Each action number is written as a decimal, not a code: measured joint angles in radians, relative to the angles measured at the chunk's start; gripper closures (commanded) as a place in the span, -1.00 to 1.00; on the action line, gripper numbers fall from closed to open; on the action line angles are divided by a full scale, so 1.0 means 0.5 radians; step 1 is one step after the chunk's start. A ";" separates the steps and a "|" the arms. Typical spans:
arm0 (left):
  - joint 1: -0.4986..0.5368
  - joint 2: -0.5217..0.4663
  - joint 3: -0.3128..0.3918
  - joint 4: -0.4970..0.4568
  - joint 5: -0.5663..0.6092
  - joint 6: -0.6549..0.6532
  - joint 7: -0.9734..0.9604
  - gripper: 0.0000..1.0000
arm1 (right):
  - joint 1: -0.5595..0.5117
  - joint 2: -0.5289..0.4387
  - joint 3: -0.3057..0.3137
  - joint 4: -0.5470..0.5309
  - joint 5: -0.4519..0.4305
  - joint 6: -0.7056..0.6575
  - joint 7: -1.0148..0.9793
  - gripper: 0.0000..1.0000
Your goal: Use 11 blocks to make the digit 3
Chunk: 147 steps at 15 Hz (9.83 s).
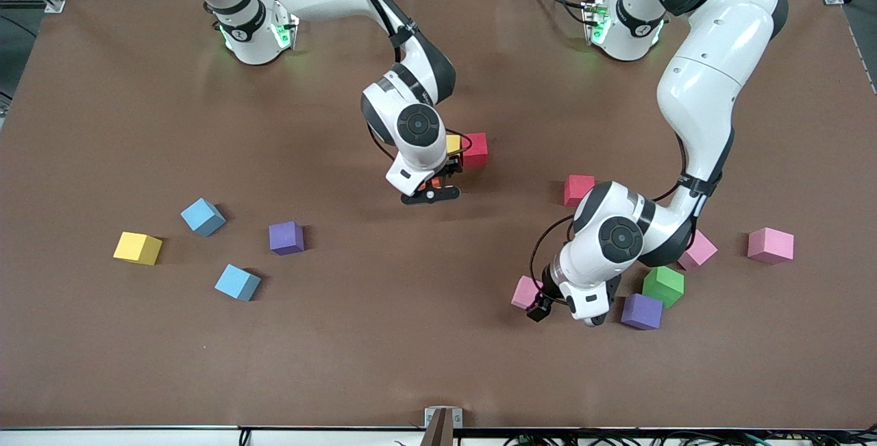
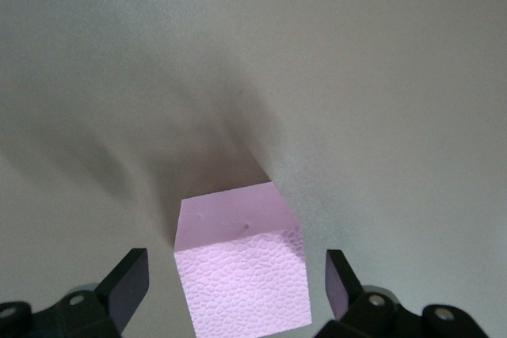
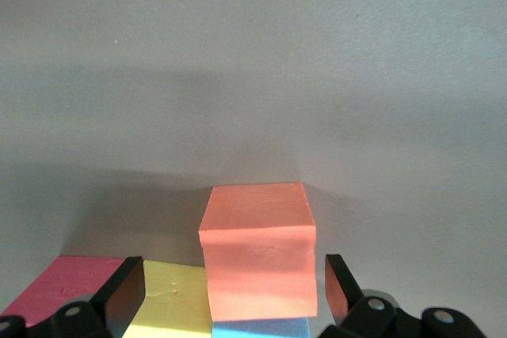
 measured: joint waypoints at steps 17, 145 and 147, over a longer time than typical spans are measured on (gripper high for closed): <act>-0.133 0.072 0.174 0.103 -0.001 0.023 0.011 1.00 | -0.899 -0.230 -0.115 -0.288 -0.108 -0.065 -1.346 -1.00; 0.208 -0.737 0.146 0.095 -0.508 -1.198 0.744 1.00 | -0.178 0.374 0.029 0.312 -0.050 -0.059 -0.262 -1.00; 0.208 -0.738 0.144 0.095 -0.508 -1.198 0.744 1.00 | -0.192 0.374 0.010 0.309 -0.051 -0.091 -0.265 -1.00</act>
